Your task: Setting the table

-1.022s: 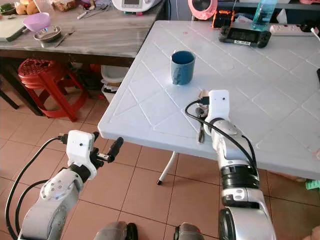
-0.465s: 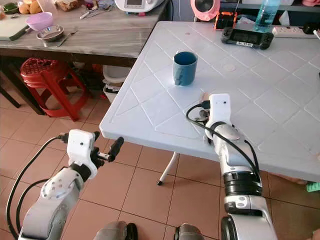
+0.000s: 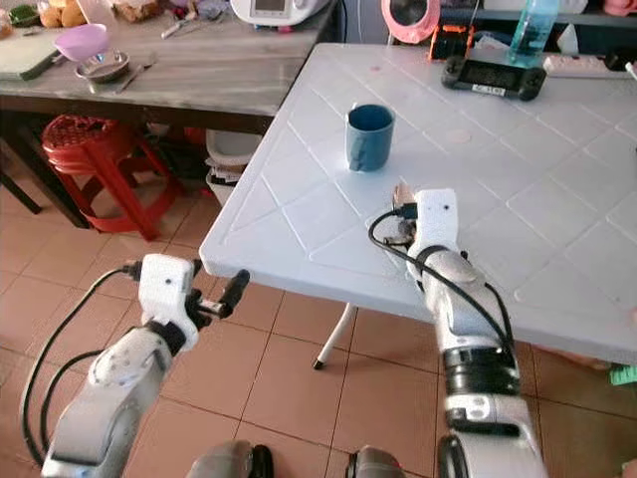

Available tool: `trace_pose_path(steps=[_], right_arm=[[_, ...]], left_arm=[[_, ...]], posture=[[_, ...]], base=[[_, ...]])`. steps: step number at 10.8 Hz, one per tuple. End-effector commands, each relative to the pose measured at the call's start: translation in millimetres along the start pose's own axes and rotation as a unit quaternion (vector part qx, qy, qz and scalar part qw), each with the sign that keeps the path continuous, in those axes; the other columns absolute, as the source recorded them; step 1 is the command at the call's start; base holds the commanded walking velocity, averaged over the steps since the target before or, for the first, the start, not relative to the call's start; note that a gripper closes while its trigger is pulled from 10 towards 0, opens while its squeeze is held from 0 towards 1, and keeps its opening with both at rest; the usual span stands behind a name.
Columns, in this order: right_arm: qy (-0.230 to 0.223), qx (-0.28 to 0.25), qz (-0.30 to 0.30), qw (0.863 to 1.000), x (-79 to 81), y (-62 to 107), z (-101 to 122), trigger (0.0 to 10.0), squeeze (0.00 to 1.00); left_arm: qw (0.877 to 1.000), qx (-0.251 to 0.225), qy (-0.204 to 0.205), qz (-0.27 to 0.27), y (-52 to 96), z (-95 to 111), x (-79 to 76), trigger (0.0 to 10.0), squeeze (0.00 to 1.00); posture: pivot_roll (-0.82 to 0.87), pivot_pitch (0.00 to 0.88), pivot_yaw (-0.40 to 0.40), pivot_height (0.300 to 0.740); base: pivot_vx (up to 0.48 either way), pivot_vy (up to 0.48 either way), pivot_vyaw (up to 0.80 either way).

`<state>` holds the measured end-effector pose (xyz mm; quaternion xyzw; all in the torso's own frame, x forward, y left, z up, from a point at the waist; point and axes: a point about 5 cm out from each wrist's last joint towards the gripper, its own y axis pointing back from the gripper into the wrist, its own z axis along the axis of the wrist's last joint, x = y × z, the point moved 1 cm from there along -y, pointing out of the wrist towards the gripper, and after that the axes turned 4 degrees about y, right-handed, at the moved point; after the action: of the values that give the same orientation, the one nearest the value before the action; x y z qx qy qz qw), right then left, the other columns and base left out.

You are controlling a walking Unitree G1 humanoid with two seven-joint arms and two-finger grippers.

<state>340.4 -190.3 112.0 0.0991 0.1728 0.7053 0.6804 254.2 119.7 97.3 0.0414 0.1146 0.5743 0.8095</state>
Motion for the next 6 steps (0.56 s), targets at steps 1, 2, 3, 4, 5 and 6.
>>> trace_pose_path(steps=[1,2,3,4,5,6], right_arm=[[-0.015,0.033,0.008,0.999,6.5,1.0,-16.9,0.0,0.00],[-0.019,0.020,-0.001,1.000,6.0,2.0,-13.3,0.0,0.00],[-0.024,-0.004,-0.010,1.000,6.1,5.0,-7.5,0.0,0.00],[-0.040,-0.023,-0.015,0.999,6.7,8.9,-2.0,0.0,0.00],[-0.052,-0.042,-0.029,0.997,6.2,13.9,2.1,6.4,0.00],[-0.070,-0.077,-0.019,0.994,10.2,19.5,5.2,10.0,0.00]], left_arm=[[1.000,-0.004,0.000,0.014,-1.6,0.7,5.0,10.0,0.00],[1.000,-0.008,0.002,0.019,-5.4,1.9,6.3,10.0,0.00],[1.000,-0.017,0.004,0.025,-8.8,4.2,8.2,10.0,0.00],[0.999,-0.023,0.004,0.029,-12.6,6.0,9.7,10.0,0.00],[0.999,-0.034,0.005,0.032,-15.1,8.2,10.8,10.0,0.00],[0.998,-0.043,0.002,0.040,-18.4,9.9,13.3,10.0,0.00]], posture=[[0.01,0.017,0.074,0.740],[0.01,0.005,0.072,0.740],[0.00,0.000,0.068,0.740],[0.00,0.000,0.064,0.740],[-0.01,0.000,0.061,0.740],[-0.01,0.000,0.058,0.740]], base=[[0.000,0.000,0.00],[0.000,0.000,0.00],[0.000,0.000,0.00],[0.000,0.000,0.00],[0.000,0.424,0.00],[0.000,0.480,0.00]])
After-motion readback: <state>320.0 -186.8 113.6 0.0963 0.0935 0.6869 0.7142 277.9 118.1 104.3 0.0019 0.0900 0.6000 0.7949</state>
